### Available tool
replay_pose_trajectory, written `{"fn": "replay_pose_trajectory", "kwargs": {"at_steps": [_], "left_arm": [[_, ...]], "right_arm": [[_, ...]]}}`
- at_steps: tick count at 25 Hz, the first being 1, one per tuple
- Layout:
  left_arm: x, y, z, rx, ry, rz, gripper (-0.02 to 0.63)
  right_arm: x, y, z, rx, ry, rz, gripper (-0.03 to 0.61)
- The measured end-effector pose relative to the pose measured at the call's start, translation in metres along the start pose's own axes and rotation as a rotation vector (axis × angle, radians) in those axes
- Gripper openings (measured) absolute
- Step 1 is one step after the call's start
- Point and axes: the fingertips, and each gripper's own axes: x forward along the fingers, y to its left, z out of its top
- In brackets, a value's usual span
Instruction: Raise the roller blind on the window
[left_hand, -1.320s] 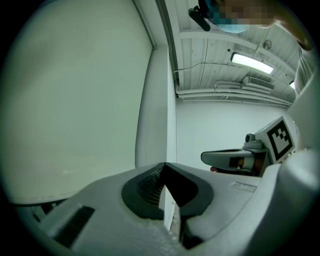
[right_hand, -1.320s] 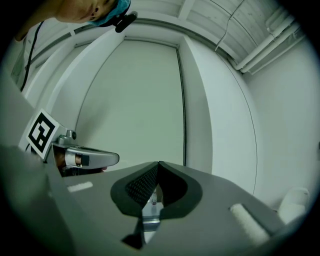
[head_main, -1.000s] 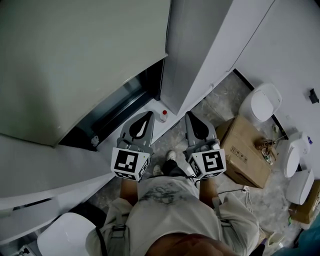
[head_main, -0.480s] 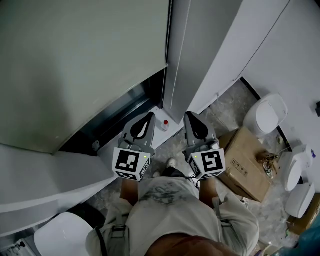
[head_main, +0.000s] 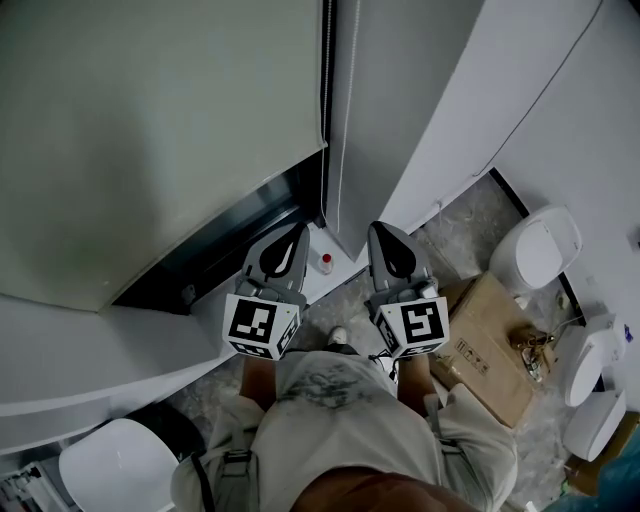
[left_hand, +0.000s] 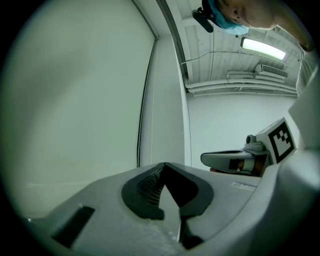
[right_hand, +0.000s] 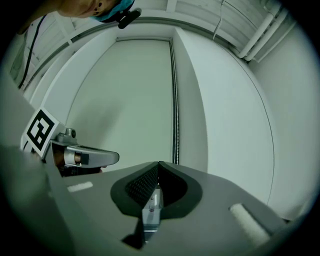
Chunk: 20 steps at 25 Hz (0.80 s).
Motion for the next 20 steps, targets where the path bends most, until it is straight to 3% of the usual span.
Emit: {"fn": "replay_pose_trajectory", "kwargs": {"at_steps": [10,20], "left_arm": [[0.03,0.006,0.001,0.003,0.001,0.022,0.002],[0.071,0.018,-0.003,0.007,-0.001,-0.036,0.002]], "right_arm": [[0.022,-0.018,0.003,-0.001,-0.017,0.037,0.01],[0.048,-0.035,-0.003,-0.022,-0.009,-0.004,0.01]]}}
